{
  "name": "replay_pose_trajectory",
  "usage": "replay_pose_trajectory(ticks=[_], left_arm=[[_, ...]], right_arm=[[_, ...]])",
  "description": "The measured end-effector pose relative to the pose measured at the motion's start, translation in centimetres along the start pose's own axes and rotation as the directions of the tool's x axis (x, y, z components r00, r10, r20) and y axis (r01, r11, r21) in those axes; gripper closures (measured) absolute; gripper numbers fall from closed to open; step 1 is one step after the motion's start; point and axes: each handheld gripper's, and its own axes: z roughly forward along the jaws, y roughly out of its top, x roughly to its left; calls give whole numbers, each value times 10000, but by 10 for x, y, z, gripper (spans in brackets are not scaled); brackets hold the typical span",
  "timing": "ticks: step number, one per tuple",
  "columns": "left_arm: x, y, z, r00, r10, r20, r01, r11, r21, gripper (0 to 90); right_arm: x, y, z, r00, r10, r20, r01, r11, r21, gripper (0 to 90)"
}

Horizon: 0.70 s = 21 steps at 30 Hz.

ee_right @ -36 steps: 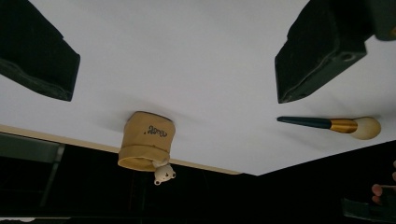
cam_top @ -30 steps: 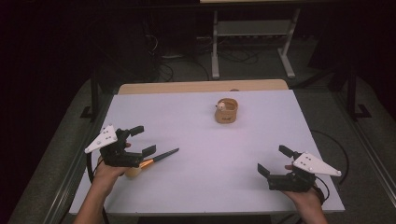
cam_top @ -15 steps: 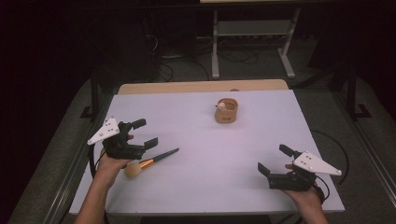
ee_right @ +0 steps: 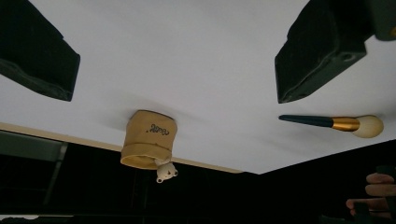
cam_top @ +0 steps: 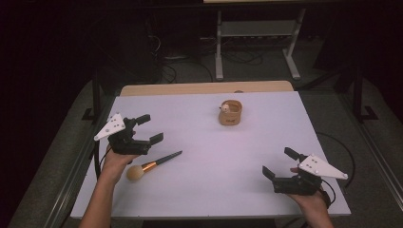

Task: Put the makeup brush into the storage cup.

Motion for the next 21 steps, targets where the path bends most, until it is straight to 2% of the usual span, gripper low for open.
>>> replay_pose_trajectory(ticks=[7,15,20,21], left_arm=[[5,-2,5,10000,41,43,-41,10000,-51,104],[11,-9,15,9995,-183,242,179,9997,190,105],[14,-10,18,9994,-184,307,175,9994,287,105],[14,-10,19,9994,-166,297,156,9994,324,105]], right_arm=[[-1,0,0,10000,64,21,-64,10000,-21,0],[0,-1,0,10000,15,-95,-15,10000,44,0],[-1,-1,-1,10000,-28,-54,28,10000,11,0],[-1,-1,-1,9999,84,-61,-84,10000,32,0]])
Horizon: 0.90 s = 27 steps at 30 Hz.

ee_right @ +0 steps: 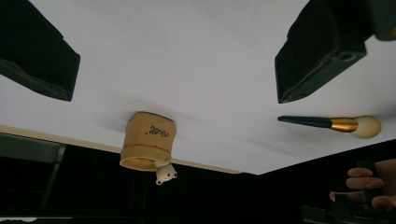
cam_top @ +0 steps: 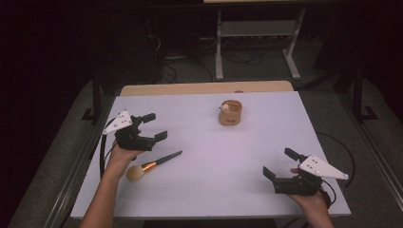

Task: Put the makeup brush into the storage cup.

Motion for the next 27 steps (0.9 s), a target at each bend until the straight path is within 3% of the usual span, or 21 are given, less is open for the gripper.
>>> replay_pose_trajectory(ticks=[7,14,27], left_arm=[[3,0,-1,9999,-47,-112,49,9998,175,131],[4,-3,3,9998,-219,44,216,9981,575,134],[5,-1,0,10000,18,-96,-4,9900,1409,144]], right_arm=[[0,-1,0,10000,-64,2,64,10000,12,0],[-2,-1,-3,10000,7,94,-8,10000,35,0],[-2,-2,-1,10000,-50,6,50,10000,81,0]])
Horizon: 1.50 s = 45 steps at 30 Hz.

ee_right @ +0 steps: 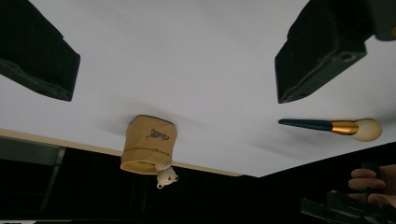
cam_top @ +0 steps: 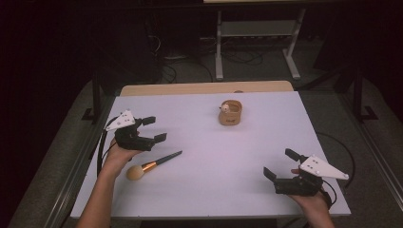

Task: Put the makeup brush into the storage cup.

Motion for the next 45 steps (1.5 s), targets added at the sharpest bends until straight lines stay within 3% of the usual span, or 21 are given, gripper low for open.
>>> replay_pose_trajectory(ticks=[7,13,20,27,33,40,42,43,45], left_arm=[[-2,-2,2,10000,72,58,-76,9976,694,146],[-3,-1,4,9995,279,147,-296,9908,1324,146],[-5,-4,8,9981,422,452,-509,9760,2117,146],[-8,-7,12,9962,650,575,-791,9532,2917,147],[-8,-8,12,9963,586,636,-764,9407,3305,150],[-9,-9,12,9932,886,754,-1114,9109,3972,173],[-9,-10,13,9918,1020,776,-1252,9001,4172,173],[-9,-10,13,9899,1156,823,-1400,8894,4351,173],[-10,-10,14,9893,1190,839,-1442,8803,4521,173]], right_arm=[[1,0,1,10000,-44,6,44,10000,20,0],[0,0,0,10000,17,14,-17,10000,16,0],[0,0,0,10000,-67,37,67,10000,25,0],[-1,0,0,10000,-25,39,25,10000,27,0],[-1,0,0,10000,-54,43,54,10000,37,0],[-1,0,0,10000,-52,54,52,10000,61,0],[-1,0,0,10000,-53,58,53,10000,66,0],[-1,0,0,10000,-57,58,57,10000,68,0],[-1,0,0,10000,-59,59,58,10000,71,0]])
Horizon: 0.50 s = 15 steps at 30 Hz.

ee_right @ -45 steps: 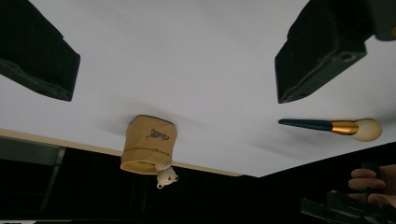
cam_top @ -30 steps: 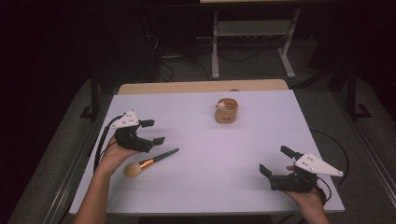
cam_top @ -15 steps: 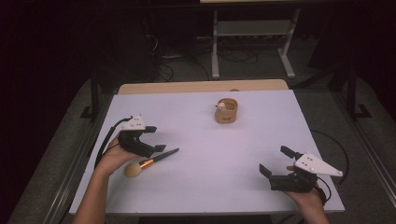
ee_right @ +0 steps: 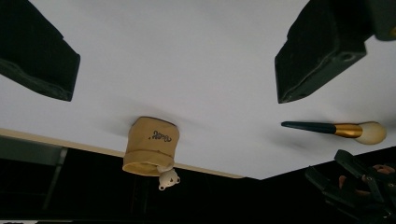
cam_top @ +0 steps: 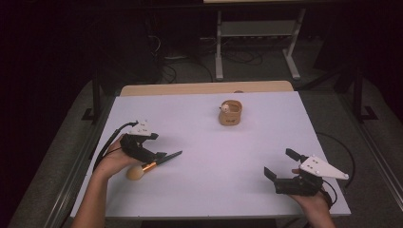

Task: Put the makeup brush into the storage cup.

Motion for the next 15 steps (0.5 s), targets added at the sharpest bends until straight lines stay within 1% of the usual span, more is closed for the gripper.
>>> replay_pose_trajectory(ticks=[1,3,5,6,8,10,12,15], left_arm=[[0,0,0,9999,101,-31,-100,9997,218,173],[-1,0,1,9999,135,-81,-131,9987,502,175],[-2,0,3,9996,254,-88,-246,9963,829,175],[-2,-1,4,9996,274,-66,-267,9954,915,175],[-3,-1,5,9999,137,-28,-134,9950,986,175],[-3,-2,6,9998,213,47,-217,9927,1189,176],[-3,-2,6,9998,212,33,-215,9914,1292,177],[-4,-3,7,9998,189,52,-194,9884,1506,204]], right_arm=[[0,0,0,10000,-4,-2,4,10000,10,0],[0,0,0,10000,-26,-4,26,10000,22,0],[0,0,0,10000,-27,-4,27,10000,31,0],[0,0,0,10000,-25,-7,25,10000,29,0],[0,0,0,10000,-23,-17,23,10000,37,0],[0,0,0,10000,-25,-18,25,10000,32,0],[0,0,0,10000,-27,-22,27,10000,38,0],[0,0,0,10000,-29,-22,29,10000,35,0]])
